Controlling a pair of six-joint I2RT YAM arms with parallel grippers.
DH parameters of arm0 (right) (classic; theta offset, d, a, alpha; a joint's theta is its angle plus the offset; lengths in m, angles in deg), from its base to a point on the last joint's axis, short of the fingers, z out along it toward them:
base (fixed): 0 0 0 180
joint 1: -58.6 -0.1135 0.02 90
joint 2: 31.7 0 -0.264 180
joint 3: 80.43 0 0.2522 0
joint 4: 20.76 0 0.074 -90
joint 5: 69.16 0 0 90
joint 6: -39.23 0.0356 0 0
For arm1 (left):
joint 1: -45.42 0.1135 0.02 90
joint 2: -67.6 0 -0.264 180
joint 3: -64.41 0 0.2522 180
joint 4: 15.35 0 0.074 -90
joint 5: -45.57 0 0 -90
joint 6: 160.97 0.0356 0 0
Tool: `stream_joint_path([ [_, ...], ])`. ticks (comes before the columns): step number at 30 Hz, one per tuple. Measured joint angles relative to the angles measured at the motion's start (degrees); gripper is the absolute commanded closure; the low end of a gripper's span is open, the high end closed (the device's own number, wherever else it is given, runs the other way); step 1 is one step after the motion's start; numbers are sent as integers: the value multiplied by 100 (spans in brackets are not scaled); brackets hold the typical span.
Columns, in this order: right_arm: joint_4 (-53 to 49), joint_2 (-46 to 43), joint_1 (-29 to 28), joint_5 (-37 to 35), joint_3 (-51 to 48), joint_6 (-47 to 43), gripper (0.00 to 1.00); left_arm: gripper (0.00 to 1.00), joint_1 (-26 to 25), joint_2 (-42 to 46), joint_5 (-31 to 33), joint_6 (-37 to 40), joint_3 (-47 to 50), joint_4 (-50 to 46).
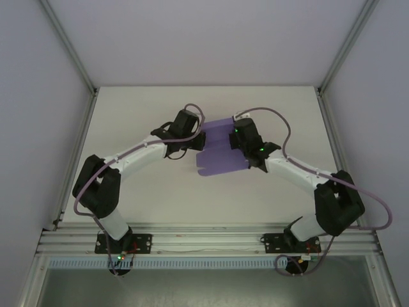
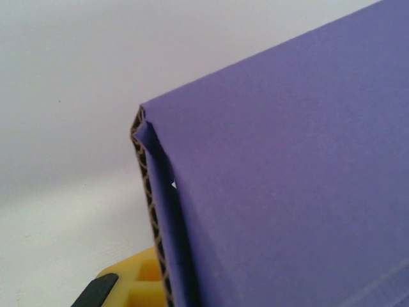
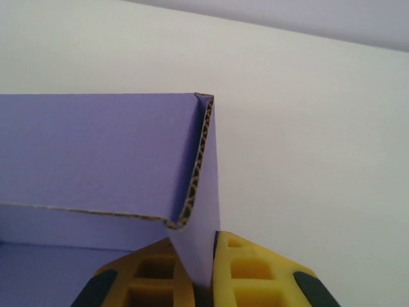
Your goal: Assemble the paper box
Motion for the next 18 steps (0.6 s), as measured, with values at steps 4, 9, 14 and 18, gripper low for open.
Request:
stream_joint_path([
  [4,-66,330,-195,-979,343,402,100,100,-85,-39,321,-269,-195,-55],
  [9,-514,798,-328,-2037,946,1106,100,100,-223,-332,1086,-907,-802,-426],
  [14,-1290,1130,-328,-2511,1408,1989,100,100,-352,-647,1464,-1469,-1163,-732],
  [18,-1727,1211,-328,-2608,1558,2492,100,100,-411,-675,1515,-1845,-1152,-780],
])
